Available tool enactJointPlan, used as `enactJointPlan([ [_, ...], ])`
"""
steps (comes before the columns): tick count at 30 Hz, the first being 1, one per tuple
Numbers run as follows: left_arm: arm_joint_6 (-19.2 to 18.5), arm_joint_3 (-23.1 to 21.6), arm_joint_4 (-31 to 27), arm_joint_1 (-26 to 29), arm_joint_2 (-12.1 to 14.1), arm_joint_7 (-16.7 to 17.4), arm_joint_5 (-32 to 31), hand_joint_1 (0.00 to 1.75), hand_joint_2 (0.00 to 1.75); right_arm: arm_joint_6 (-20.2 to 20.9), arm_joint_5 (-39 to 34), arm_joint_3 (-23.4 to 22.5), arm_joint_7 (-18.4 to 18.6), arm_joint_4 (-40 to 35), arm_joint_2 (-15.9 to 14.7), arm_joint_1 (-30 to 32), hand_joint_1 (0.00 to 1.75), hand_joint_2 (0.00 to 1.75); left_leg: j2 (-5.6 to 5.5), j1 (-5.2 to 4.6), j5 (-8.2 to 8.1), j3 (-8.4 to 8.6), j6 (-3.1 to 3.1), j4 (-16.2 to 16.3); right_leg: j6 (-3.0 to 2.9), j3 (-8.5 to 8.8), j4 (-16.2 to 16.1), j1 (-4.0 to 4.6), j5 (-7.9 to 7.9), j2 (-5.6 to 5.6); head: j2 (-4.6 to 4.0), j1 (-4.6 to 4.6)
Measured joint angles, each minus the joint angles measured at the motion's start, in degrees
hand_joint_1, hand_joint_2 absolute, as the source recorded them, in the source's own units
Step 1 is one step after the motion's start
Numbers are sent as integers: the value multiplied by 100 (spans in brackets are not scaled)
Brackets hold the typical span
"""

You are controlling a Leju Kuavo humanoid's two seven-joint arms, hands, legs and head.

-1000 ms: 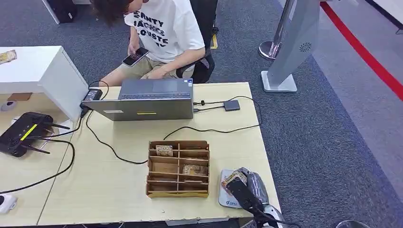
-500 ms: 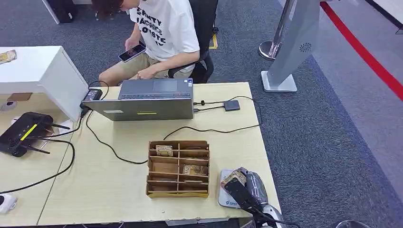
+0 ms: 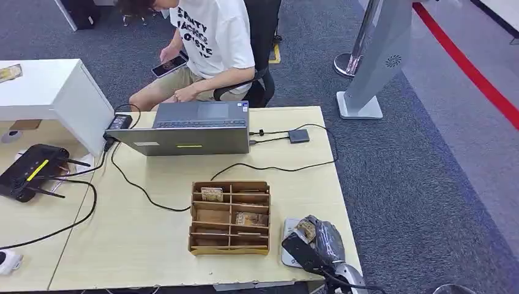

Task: Pass the card to the sensor for recognition and then transmit it.

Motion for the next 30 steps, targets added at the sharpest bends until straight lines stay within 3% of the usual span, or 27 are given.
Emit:
enactJointPlan([
  [24, 24, 11, 0, -1, 18, 24, -42, 0, 0, 103, 221, 0, 118, 227, 0, -141, 175, 175, 1, 0, 0, 25, 0, 0, 0, 21, -1, 0, 0, 1, 0, 0],
  [30, 57, 20, 0, -32, 28, 26, -17, 0, 0, 400, 234, -24, 109, 403, 53, -449, 175, 175, 15, 0, 4, 31, -5, 0, -5, 24, -1, 1, 4, 11, 0, 0],
])
